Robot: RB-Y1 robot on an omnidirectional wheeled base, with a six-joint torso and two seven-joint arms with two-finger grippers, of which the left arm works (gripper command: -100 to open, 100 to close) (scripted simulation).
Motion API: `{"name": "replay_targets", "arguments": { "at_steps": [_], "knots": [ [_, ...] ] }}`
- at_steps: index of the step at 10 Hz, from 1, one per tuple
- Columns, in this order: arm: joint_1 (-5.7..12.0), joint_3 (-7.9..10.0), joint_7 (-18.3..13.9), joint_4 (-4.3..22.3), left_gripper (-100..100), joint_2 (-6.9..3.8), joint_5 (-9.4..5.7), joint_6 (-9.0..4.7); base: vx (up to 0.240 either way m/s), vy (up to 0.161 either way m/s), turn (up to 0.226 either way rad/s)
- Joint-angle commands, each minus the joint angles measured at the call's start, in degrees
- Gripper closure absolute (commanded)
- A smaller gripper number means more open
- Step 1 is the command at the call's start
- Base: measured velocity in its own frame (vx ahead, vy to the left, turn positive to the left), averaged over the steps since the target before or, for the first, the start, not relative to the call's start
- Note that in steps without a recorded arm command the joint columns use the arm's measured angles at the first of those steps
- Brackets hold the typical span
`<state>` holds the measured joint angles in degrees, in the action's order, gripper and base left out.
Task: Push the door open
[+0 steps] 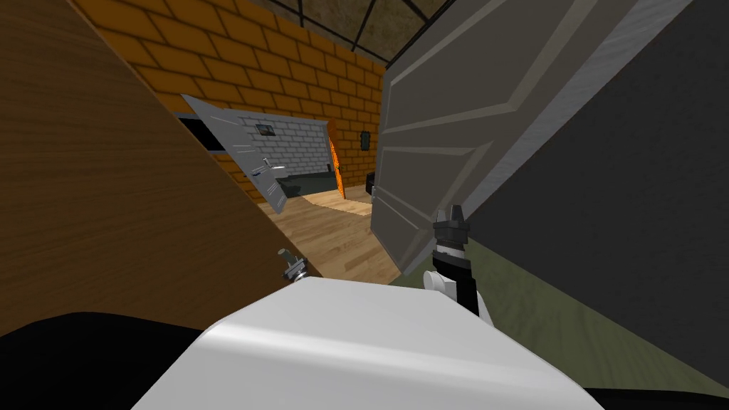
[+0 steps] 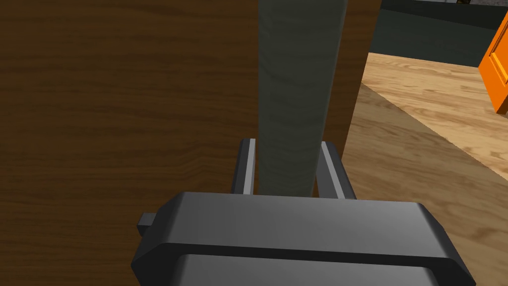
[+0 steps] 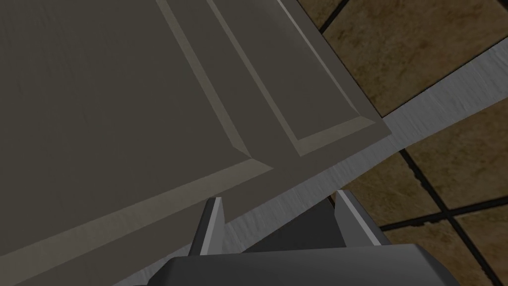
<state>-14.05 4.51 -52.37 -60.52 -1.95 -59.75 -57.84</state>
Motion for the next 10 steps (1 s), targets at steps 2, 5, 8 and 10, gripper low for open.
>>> {"name": "replay_targets", "arguments": {
  "at_steps": [2, 5, 8, 10],
  "knots": [
    [-0.47, 2.43, -0.27, 0.23, 100, -0.22, -1.14, -1.00, 0.132, 0.045, -0.040],
    [-0.72, 3.26, 0.25, -0.09, 100, 0.52, -1.83, -0.61, 0.128, 0.042, -0.013],
    [-0.41, 5.81, 0.26, 0.21, 100, 0.13, -1.99, -0.69, 0.113, 0.120, 0.019],
    [-0.11, 7.80, 0.28, 0.50, 100, -0.03, -2.05, -0.70, 0.143, 0.156, 0.018]
  ]
}}
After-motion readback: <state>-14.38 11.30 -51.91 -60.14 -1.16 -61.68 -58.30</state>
